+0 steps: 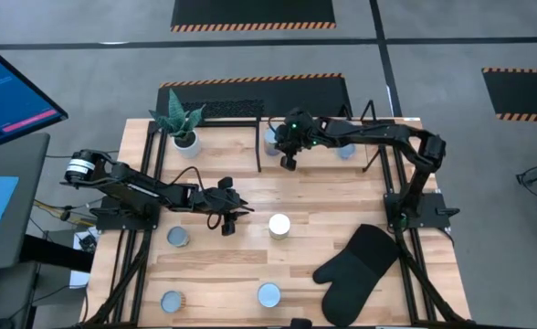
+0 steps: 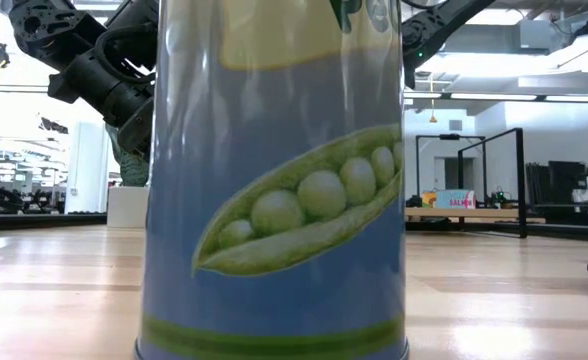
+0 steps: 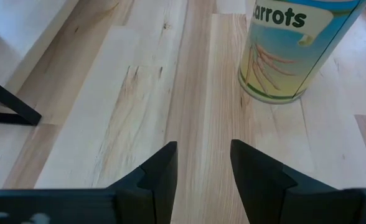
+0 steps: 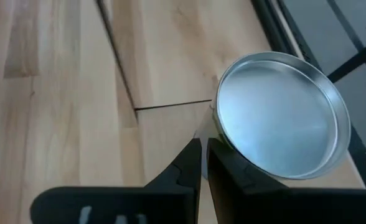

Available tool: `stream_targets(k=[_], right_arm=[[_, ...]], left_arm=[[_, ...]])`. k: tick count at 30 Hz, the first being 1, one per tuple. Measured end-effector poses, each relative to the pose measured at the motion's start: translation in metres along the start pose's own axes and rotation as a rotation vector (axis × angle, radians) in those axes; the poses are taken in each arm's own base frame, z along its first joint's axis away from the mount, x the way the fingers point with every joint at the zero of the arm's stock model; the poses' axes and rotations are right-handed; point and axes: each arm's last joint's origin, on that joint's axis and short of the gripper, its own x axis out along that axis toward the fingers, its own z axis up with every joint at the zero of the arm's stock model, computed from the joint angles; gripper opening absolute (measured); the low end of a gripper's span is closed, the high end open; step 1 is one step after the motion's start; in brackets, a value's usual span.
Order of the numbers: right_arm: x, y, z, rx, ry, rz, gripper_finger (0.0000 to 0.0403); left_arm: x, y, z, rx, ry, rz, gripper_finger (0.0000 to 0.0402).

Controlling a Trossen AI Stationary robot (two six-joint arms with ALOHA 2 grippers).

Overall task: Pick and place cans onto a shelf
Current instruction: Put the canned peaches on the shelf

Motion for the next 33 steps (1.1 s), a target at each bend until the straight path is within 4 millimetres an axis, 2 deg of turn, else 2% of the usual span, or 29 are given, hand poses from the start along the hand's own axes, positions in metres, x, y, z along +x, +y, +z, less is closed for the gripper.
stream_targets(k=[16, 33], right_arm=[[-0.003, -0.024, -0.005, 0.044, -0.005, -0.054, 0.0051], [-0.004, -0.029, -0.005, 0.048, -0.018, -0.066, 0.0051]], left_arm=[[0.0, 0.0, 0.0, 0.0, 0.0, 0.0, 0.014], [0.0, 0.0, 0.0, 0.0, 0.0, 0.0, 0.014]])
